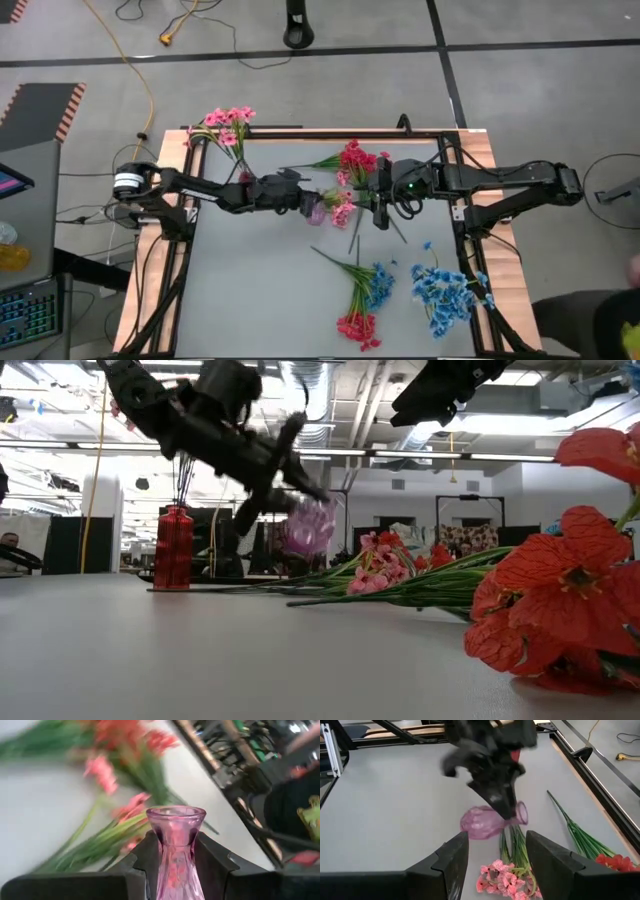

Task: Sort flowers into vase by color
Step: Adjust the purple vase

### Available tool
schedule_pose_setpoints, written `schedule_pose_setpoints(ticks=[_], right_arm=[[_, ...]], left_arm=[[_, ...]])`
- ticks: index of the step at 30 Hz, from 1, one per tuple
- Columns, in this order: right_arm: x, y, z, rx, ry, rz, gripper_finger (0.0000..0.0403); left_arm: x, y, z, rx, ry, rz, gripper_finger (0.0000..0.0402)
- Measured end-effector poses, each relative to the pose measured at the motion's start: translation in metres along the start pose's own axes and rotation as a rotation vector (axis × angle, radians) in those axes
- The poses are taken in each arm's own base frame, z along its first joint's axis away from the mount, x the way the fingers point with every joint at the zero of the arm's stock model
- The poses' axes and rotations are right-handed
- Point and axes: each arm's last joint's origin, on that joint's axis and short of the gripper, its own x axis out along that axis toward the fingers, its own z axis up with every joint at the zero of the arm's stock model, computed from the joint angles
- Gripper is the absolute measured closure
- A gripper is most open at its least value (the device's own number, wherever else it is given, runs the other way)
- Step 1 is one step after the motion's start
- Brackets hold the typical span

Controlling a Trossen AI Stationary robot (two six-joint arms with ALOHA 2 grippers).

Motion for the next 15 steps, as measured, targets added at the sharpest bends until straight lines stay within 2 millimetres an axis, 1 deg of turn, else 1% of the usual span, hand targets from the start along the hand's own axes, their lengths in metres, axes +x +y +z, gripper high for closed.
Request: schedule_pose_setpoints(ticks=[4,8,11,15], right_arm=[[0.0,0.0,0.0,0.0,0.0,0.0,0.0179],[0.0,0.0,0.0,-0.001,0.0,0.001,0.0179],[0.0,0.0,0.0,-0.001,-0.001,0.001,0.0179],[0.0,0.0,0.0,-0.002,-0.001,0.001,0.0179]], left_arm=[[-0.013,-0.028,-0.01,0.222,-0.083,-0.036,0.0313],[-0.018,-0.049,-0.032,0.371,-0.138,-0.027,0.0313],[-0.016,-0.057,-0.053,0.431,-0.163,0.003,0.0313],[-0.007,-0.059,-0.076,0.479,-0.213,0.034,0.0313]])
